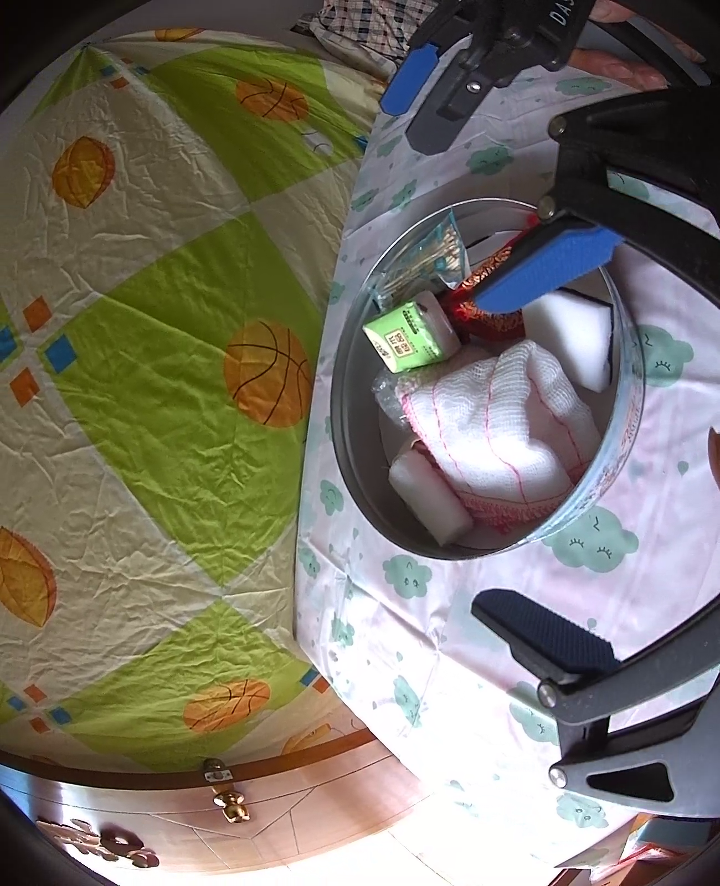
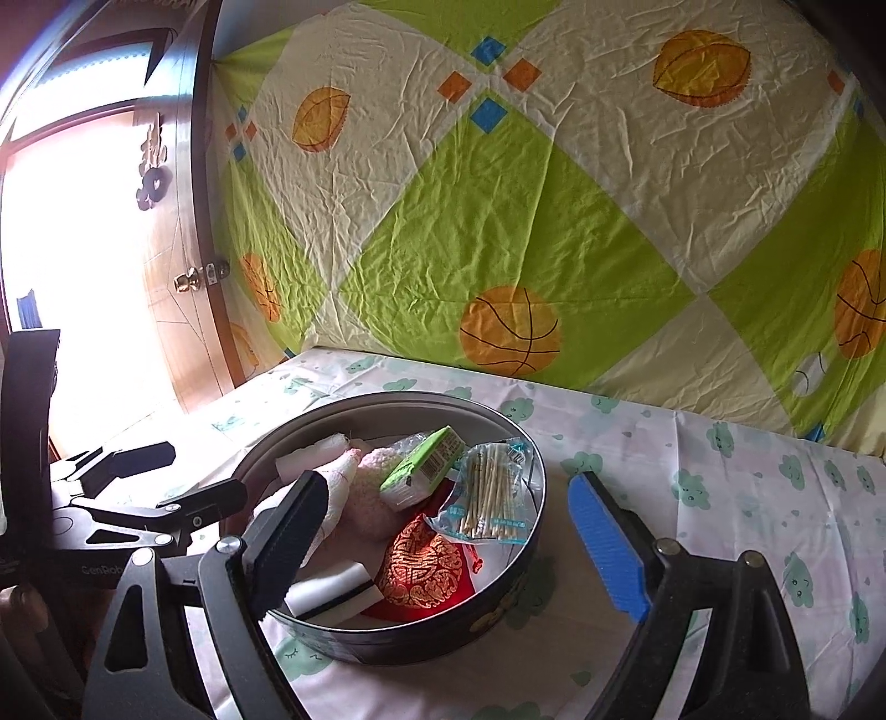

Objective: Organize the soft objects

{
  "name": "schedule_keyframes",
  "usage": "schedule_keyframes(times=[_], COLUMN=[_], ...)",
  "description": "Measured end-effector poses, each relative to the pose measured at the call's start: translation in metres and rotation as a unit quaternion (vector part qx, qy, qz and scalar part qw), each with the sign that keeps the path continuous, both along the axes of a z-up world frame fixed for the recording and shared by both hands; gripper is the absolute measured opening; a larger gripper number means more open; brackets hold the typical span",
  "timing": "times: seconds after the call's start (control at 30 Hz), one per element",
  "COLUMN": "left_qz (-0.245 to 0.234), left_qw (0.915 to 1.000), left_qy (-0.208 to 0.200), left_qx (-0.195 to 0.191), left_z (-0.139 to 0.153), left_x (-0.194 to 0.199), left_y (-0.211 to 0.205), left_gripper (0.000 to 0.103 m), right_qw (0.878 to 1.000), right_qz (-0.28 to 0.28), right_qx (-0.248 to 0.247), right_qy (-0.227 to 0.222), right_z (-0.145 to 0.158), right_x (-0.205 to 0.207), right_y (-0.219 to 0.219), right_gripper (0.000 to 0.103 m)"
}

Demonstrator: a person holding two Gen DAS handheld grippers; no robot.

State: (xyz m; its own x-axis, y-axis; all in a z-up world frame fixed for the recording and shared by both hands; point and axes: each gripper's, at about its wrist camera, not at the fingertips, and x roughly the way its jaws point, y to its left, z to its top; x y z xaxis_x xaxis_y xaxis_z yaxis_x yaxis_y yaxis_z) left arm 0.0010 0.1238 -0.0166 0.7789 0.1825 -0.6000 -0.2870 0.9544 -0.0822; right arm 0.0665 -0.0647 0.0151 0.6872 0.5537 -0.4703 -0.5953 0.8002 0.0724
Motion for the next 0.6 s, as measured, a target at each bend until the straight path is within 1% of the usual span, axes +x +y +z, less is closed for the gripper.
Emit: schedule_keyframes(times=[0.1, 0.6], left_qz=[0.001, 0.001], left_qw=[1.0, 1.0], left_qy=[-0.005, -0.007], left_qx=[0.001, 0.002], left_z=[0.0005, 0.0006], left_x=[-0.0013, -0.005], left_y=[0.0001, 0.0002], left_gripper=[0.102, 0.102], right_qw=[1.0, 1.0], right_qz=[-0.001, -0.002], right_qx=[0.001, 0.011], right_qy=[-0.008, -0.002], right_z=[0.003, -0.001], right_x=[-0.0032, -0.0042], right_y=[-0.0006, -0.0004], right_gripper=[0.09, 0.09])
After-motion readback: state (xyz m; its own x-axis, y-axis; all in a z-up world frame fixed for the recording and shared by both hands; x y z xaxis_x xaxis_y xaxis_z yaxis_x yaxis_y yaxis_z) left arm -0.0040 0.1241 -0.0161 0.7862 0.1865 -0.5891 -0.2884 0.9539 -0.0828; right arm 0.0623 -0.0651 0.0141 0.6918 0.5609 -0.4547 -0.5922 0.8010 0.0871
